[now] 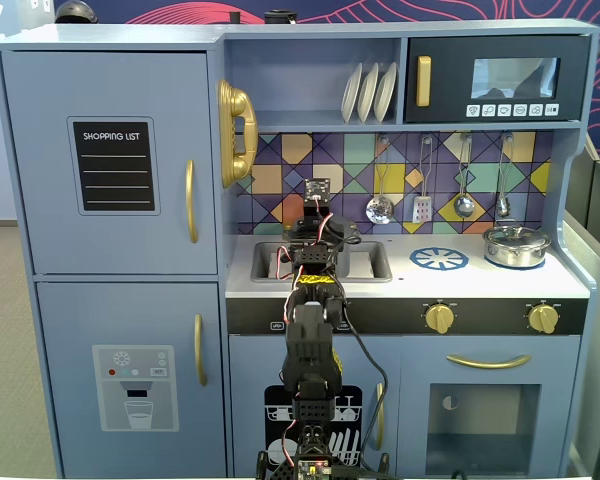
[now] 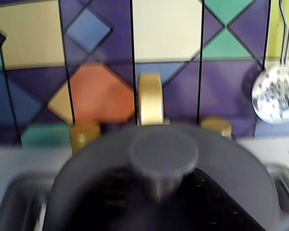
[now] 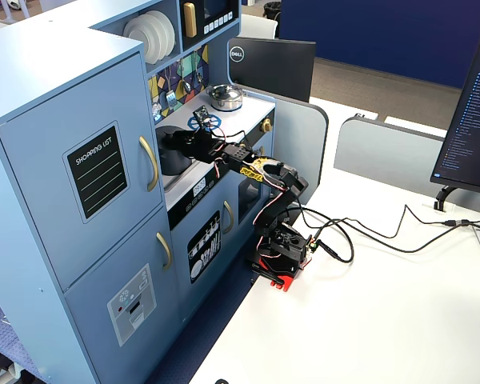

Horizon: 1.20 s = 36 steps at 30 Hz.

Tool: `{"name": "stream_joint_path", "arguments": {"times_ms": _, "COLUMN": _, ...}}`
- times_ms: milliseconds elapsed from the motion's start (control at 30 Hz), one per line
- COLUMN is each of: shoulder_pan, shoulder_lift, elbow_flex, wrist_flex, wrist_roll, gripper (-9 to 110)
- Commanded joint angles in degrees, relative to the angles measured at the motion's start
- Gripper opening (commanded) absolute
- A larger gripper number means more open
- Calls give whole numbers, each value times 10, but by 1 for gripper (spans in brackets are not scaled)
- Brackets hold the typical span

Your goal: Pick up the lid from the counter and put it on the gray recipient

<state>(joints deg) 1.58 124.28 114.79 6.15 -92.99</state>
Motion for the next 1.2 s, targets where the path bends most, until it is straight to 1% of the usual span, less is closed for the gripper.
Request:
{"name": "stream_joint_path", "arguments": {"times_ms": 0, "shoulder_pan": -11, "shoulder_lift": 85, "elbow_flex": -42, "wrist_flex": 129, "wrist_roll": -21, "gripper": 23}}
{"name": "stream_joint_path", "arguments": {"times_ms": 100, "shoulder_pan": -28, "shoulder_lift": 165, "elbow_flex": -62, "wrist_flex": 251, "wrist_roll": -14, "gripper": 21}}
{"name": "stream_joint_path", "arguments": {"times_ms": 200, "shoulder_pan": -34, "shoulder_lift": 250, "elbow_flex": -76, "wrist_flex": 391, "wrist_roll": -16, "gripper": 17}}
{"name": "stream_joint_path", "arguments": {"times_ms": 300, "shoulder_pan": -31, "shoulder_lift": 339, "elbow_flex": -39, "wrist_flex": 542, "wrist_roll": -22, "gripper": 8}}
{"name": "stream_joint_path", "arguments": {"times_ms": 367, "shoulder_pan": -33, "shoulder_lift": 400, "elbow_flex": 30, "wrist_flex": 616, "wrist_roll": -25, "gripper": 0}}
{"name": "stream_joint_path", "arguments": {"times_ms": 433, "shoulder_pan": -25, "shoulder_lift": 468, "elbow_flex": 141, "wrist_flex": 637, "wrist_roll": 16, "gripper": 0}}
{"name": "stream_joint_path", "arguments": {"times_ms": 533, "shoulder_pan": 2, "shoulder_lift": 568, "elbow_flex": 340, "wrist_flex": 614, "wrist_roll": 12, "gripper": 0}}
{"name": "stream_joint_path", "arguments": {"times_ms": 600, "shoulder_pan": 12, "shoulder_lift": 577, "elbow_flex": 449, "wrist_flex": 569, "wrist_roll": 4, "gripper": 0}}
{"name": "stream_joint_path", "arguments": {"times_ms": 667, "shoulder_pan": 15, "shoulder_lift": 577, "elbow_flex": 530, "wrist_flex": 534, "wrist_roll": 19, "gripper": 0}}
{"name": "stream_joint_path", "arguments": {"times_ms": 700, "shoulder_pan": 13, "shoulder_lift": 577, "elbow_flex": 563, "wrist_flex": 527, "wrist_roll": 4, "gripper": 0}}
{"name": "stream_joint_path", "arguments": {"times_ms": 733, "shoulder_pan": 6, "shoulder_lift": 578, "elbow_flex": 571, "wrist_flex": 559, "wrist_roll": -16, "gripper": 0}}
{"name": "stream_joint_path", "arguments": {"times_ms": 800, "shoulder_pan": -20, "shoulder_lift": 570, "elbow_flex": 571, "wrist_flex": 610, "wrist_roll": 54, "gripper": 0}}
{"name": "stream_joint_path", "arguments": {"times_ms": 833, "shoulder_pan": -26, "shoulder_lift": 577, "elbow_flex": 571, "wrist_flex": 650, "wrist_roll": 69, "gripper": 0}}
{"name": "stream_joint_path", "arguments": {"times_ms": 967, "shoulder_pan": -31, "shoulder_lift": 578, "elbow_flex": 571, "wrist_flex": 809, "wrist_roll": 60, "gripper": 1}}
{"name": "stream_joint_path", "arguments": {"times_ms": 1033, "shoulder_pan": -20, "shoulder_lift": 578, "elbow_flex": 572, "wrist_flex": 808, "wrist_roll": 113, "gripper": 1}}
{"name": "stream_joint_path", "arguments": {"times_ms": 1067, "shoulder_pan": -11, "shoulder_lift": 578, "elbow_flex": 572, "wrist_flex": 807, "wrist_roll": 121, "gripper": 2}}
{"name": "stream_joint_path", "arguments": {"times_ms": 1167, "shoulder_pan": -4, "shoulder_lift": 578, "elbow_flex": 572, "wrist_flex": 809, "wrist_roll": 105, "gripper": 2}}
